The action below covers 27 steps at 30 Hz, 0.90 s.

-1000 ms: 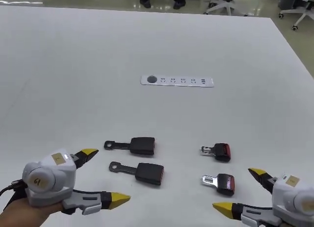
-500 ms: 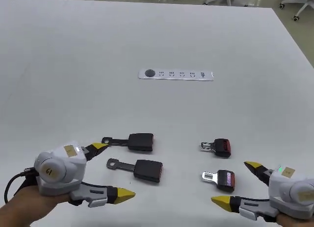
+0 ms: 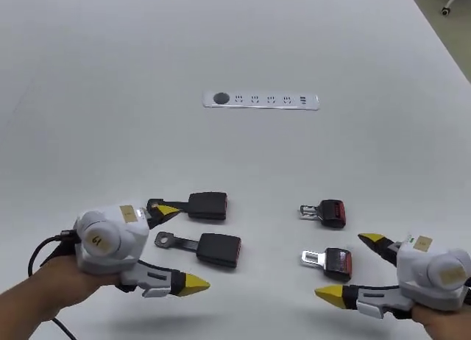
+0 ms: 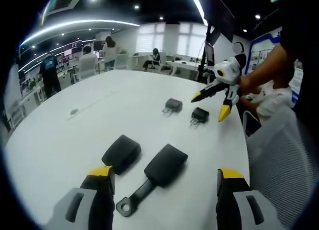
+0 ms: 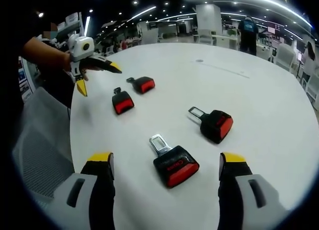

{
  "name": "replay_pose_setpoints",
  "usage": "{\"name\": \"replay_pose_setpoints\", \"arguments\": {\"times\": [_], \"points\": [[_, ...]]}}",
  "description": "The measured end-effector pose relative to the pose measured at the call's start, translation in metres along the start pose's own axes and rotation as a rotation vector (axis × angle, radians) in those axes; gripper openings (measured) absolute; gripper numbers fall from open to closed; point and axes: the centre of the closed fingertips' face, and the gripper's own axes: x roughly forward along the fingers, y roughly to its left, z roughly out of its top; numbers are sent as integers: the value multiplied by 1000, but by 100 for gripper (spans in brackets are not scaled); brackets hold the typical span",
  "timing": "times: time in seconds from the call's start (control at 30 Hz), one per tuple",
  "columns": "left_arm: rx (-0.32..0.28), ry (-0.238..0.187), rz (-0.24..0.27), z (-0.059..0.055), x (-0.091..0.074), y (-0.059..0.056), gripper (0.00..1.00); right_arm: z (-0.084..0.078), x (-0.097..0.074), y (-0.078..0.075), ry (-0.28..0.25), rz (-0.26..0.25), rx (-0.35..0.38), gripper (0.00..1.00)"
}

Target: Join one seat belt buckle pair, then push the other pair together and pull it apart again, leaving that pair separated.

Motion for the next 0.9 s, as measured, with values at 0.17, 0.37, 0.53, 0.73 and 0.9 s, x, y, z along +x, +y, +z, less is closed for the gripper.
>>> {"name": "replay_pose_setpoints", "arguments": {"times": [0.17, 0.37, 0.53, 0.73, 0.9], "points": [[25, 31, -36, -1, 8, -6, 84, -1, 2, -1, 14, 26, -13, 85], [50, 53, -70, -7, 16, -6, 80, -6, 6, -4, 45, 54, -43, 83], [79, 87, -101, -10, 20, -8, 78, -13, 8, -5, 89, 93, -65, 78], [107, 96, -125, -7, 29, -7, 72, -18, 10, -8, 118, 117, -84, 72], [136, 113, -146, -12, 36, -5, 71, -21, 12, -8, 121, 144, -128, 67]]}}
